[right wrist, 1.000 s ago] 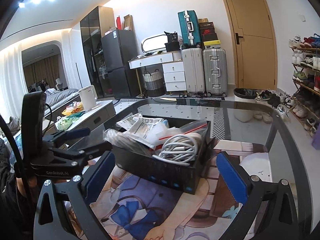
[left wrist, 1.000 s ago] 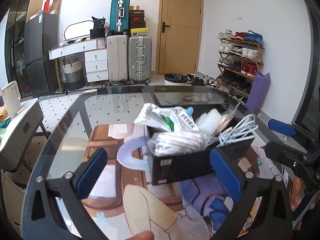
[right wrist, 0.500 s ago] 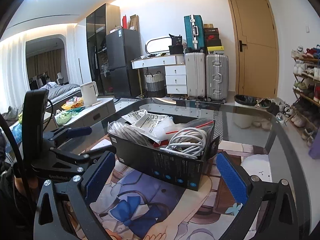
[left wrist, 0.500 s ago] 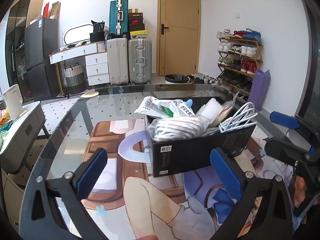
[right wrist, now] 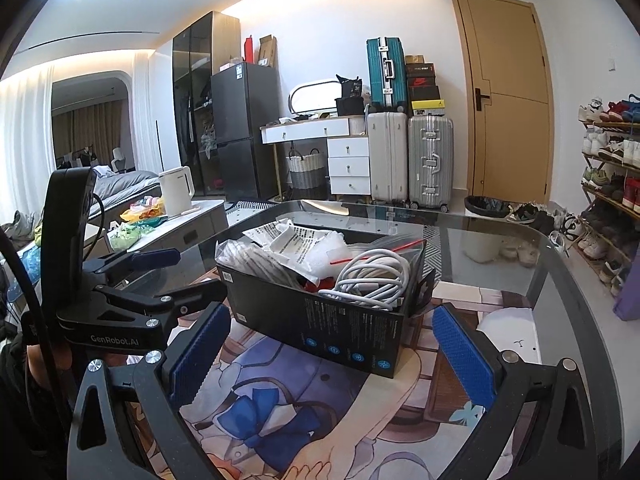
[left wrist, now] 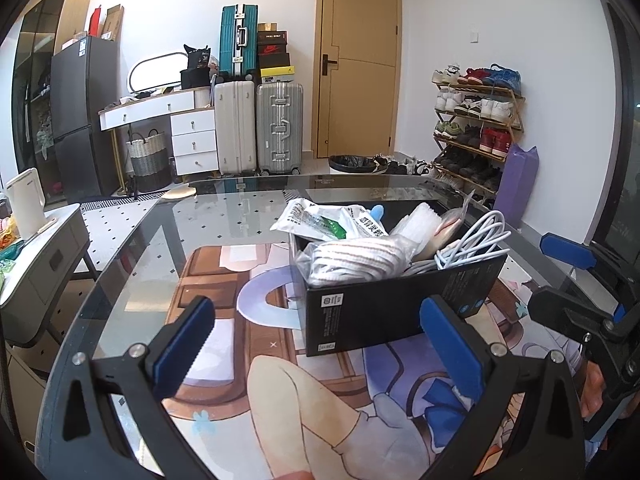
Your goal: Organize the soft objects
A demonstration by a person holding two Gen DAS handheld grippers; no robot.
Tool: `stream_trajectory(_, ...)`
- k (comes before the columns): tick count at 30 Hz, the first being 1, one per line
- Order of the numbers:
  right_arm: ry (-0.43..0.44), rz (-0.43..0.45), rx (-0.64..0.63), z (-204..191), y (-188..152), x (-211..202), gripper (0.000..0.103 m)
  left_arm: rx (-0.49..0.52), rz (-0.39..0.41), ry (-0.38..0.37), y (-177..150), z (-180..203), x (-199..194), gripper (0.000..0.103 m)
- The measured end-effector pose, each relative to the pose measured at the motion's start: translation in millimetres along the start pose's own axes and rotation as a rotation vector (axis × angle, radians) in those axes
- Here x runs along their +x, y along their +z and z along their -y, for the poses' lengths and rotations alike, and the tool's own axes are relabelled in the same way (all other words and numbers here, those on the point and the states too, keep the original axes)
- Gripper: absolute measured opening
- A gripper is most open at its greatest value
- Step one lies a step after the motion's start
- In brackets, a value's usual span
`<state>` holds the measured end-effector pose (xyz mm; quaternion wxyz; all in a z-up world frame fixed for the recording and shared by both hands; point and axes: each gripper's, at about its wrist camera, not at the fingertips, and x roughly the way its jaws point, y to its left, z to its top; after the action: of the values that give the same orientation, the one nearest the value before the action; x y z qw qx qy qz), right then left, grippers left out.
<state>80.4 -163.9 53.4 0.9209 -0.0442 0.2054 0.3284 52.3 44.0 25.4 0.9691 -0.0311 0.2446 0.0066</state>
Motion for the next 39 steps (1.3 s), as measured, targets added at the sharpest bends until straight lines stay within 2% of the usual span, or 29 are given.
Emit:
stream_trajectory(19, -0.028, 0.074, -0.03, -8, -3, -15, 0.103, -0.016, 0.019, 0.0, 2, 0, -2, 0.103)
stream_trajectory(39, -0.028, 0.073, -0.028, -8, -3, -15, 0.103, -0.026, 0.012, 0.002, 6, -1, -4, 0.103)
